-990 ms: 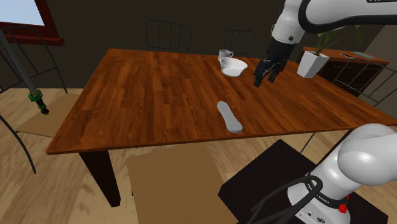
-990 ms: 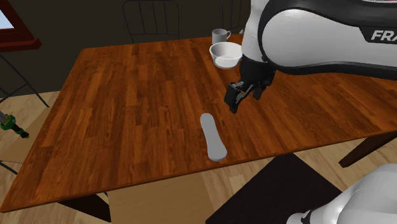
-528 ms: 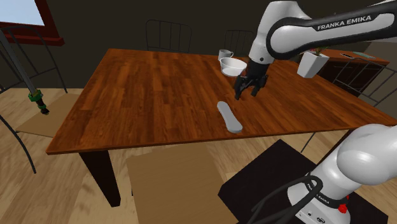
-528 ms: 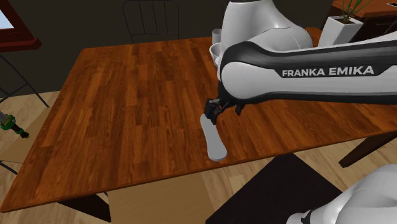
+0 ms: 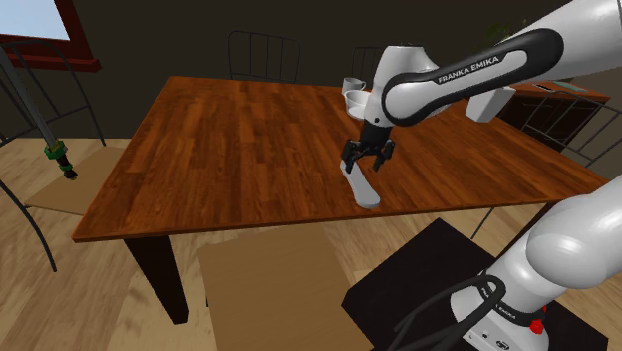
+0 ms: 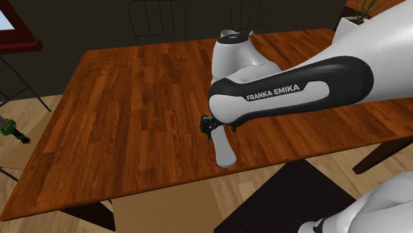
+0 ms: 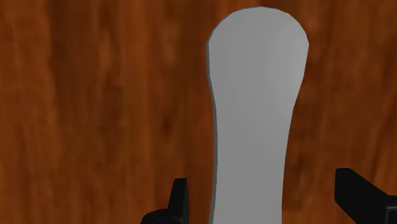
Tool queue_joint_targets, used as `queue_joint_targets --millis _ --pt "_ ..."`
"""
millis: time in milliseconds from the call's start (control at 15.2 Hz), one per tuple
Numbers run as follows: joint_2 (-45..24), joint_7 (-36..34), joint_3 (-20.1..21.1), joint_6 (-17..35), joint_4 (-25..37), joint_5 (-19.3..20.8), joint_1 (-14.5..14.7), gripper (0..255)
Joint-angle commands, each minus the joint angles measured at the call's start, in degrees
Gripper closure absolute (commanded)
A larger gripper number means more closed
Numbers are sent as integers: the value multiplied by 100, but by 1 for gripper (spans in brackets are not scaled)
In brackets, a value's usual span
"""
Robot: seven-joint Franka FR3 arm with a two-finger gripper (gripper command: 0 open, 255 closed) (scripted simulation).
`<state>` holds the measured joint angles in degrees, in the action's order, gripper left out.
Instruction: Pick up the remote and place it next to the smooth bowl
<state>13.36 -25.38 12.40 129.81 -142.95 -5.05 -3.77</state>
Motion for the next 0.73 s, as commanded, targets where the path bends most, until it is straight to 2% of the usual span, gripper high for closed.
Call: queue_joint_targets --millis 0,330,660 --pt "-152 -33 9 194 -40 17 -16 0" --pt "-408 -67 36 593 -185 55 -22 0" --pt "-408 -68 36 593 -185 55 -22 0"
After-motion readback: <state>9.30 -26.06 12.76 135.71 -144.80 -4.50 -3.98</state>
